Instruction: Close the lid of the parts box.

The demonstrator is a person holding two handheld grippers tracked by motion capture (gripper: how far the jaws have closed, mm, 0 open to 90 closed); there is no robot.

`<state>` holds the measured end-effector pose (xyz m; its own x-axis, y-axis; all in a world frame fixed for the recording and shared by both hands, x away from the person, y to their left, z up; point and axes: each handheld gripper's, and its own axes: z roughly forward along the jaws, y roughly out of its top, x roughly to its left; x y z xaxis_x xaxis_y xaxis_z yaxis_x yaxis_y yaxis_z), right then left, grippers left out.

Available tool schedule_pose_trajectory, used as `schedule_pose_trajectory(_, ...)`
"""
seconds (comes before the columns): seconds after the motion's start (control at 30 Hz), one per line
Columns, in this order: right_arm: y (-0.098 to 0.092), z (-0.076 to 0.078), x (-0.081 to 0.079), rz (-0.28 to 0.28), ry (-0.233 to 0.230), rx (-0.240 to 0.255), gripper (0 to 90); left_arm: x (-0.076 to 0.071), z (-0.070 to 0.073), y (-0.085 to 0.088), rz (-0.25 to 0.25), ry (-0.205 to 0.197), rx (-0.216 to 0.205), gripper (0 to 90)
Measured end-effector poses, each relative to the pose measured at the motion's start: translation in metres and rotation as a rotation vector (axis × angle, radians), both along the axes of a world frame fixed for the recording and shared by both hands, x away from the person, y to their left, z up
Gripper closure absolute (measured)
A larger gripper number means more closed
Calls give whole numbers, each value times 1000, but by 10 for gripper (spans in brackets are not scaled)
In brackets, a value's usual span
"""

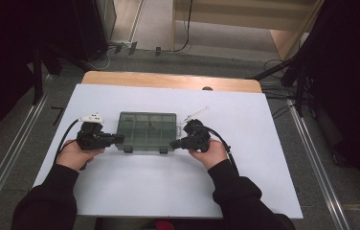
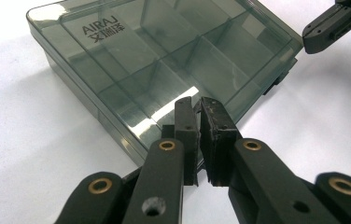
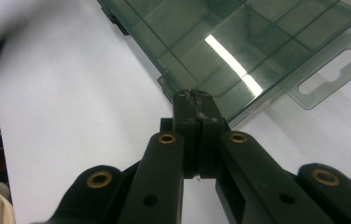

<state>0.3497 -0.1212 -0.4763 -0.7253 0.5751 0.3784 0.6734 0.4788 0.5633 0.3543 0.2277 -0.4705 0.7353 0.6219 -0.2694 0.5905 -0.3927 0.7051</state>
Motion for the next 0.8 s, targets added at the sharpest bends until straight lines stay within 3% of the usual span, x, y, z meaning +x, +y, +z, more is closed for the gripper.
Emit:
schedule_pose_trajectory(0.37,-2,3,-1,-6,-14,12,856,0,2,1,8,-6,-4,799)
schedule_pose_trajectory(0.53,-7,7,-2,-12,-22,28,795,0,8,1,11,8,-42,693)
schedule_pose_trajectory(0.8,-12,12,-6,-11,-36,59,626,-6,12,-9,-22,-9,-43,528)
